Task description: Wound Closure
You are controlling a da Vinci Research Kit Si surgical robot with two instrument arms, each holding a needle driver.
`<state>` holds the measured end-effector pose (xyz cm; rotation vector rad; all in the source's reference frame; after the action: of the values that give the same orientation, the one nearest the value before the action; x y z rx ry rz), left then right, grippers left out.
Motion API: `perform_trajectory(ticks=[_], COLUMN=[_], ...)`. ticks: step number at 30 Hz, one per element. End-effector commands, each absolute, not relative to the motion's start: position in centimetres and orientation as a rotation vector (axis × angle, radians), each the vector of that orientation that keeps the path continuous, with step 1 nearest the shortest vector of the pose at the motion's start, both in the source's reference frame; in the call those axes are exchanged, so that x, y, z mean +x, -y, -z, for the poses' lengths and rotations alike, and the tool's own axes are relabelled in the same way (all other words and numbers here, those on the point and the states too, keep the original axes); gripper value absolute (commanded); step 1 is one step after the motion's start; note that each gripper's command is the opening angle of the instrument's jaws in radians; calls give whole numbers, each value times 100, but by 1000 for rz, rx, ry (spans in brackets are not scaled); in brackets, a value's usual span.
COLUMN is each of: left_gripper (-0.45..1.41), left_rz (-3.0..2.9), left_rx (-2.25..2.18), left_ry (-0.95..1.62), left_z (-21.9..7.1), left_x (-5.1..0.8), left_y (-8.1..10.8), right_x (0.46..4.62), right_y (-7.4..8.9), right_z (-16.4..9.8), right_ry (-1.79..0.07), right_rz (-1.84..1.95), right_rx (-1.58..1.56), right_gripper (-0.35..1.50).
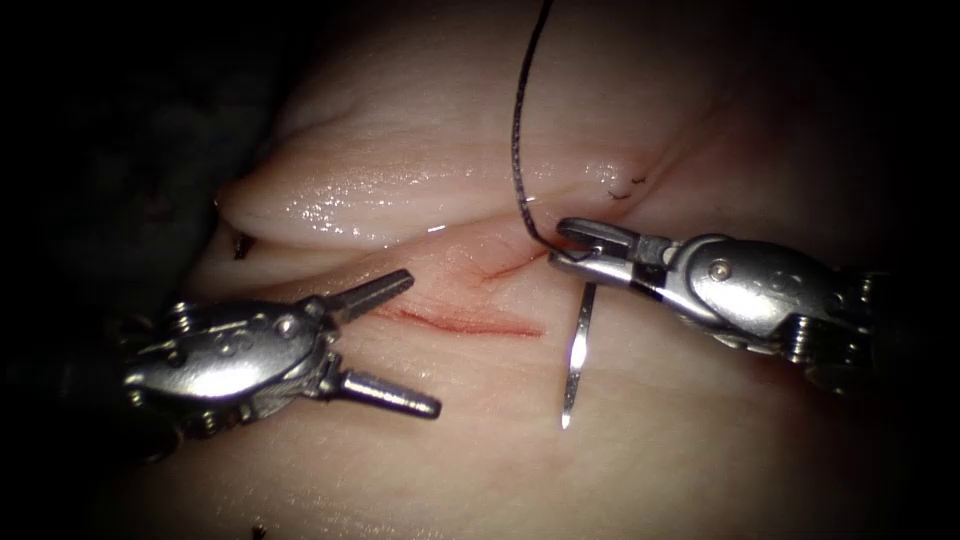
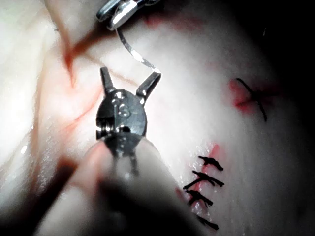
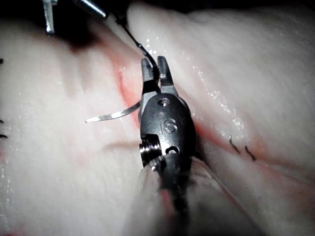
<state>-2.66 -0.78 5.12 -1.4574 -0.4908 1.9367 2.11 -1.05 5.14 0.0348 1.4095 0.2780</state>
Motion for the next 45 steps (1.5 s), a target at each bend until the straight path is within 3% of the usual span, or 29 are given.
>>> perform_trajectory(ticks=[1, 2, 3, 14, 32, 45], left_gripper=[39, 29, -3, -31, -30, -26], left_rz=[-1943, -1946, -1939, -1989, -2186, -2243], left_rx=[-1453, -1452, -1456, -1394, -1116, -1055], left_ry=[483, 470, 469, 343, 250, 317], left_z=[-519, -522, -524, -546, -636, -653], left_x=[-267, -262, -259, -258, -272, -279], left_y=[84, 86, 88, 103, 121, 138], right_x=[227, 236, 240, 272, 282, 296], right_y=[108, 110, 109, 90, 81, 94], right_z=[-521, -523, -524, -530, -535, -555], right_ry=[-1415, -1429, -1436, -1476, -1473, -1437], right_rz=[-247, -219, -206, -104, 58, 178], right_rx=[6, -18, -25, -117, -285, -372], right_gripper=[-35, -35, -35, -35, -35, -35])
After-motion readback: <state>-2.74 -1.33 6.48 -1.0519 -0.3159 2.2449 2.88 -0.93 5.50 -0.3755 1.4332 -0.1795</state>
